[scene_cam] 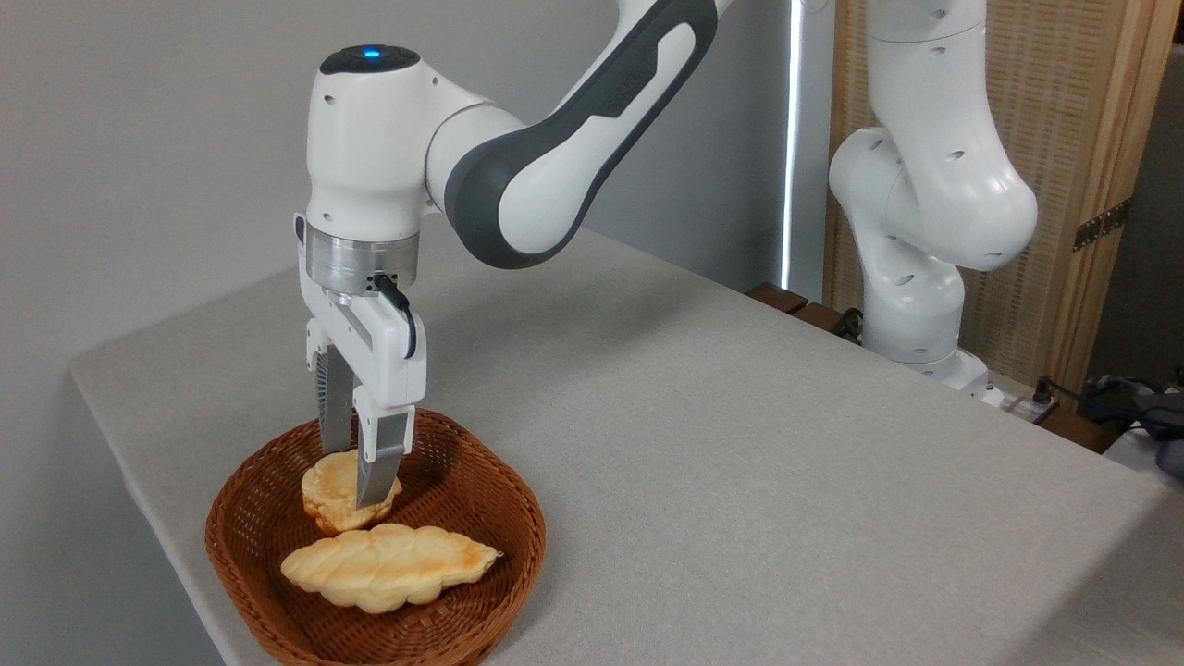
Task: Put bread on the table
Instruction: 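Close the gripper fingers around the small round bun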
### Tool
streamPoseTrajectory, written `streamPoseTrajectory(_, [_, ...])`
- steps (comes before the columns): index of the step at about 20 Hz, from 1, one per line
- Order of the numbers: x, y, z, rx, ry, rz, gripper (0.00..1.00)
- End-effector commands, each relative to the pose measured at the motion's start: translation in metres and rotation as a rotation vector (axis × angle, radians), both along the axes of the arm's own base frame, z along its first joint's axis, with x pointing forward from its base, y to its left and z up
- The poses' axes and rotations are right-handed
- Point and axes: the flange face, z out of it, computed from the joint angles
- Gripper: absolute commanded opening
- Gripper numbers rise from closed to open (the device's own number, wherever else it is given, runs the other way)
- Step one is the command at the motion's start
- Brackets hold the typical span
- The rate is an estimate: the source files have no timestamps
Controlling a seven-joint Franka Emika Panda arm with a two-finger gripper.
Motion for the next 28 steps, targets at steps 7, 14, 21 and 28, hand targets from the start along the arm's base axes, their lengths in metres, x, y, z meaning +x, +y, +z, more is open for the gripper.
streamPoseTrajectory(7, [0.007, -0.002, -0.008, 0.032, -0.017, -0.021, 1.00])
streamPoseTrajectory(14, [0.008, 0.001, -0.006, 0.045, -0.022, -0.030, 0.49])
streamPoseTrajectory(21, [0.007, 0.002, -0.004, 0.043, -0.022, -0.021, 0.49])
streamPoseTrajectory(28, [-0.001, 0.011, 0.038, 0.019, -0.075, 0.006, 0.52])
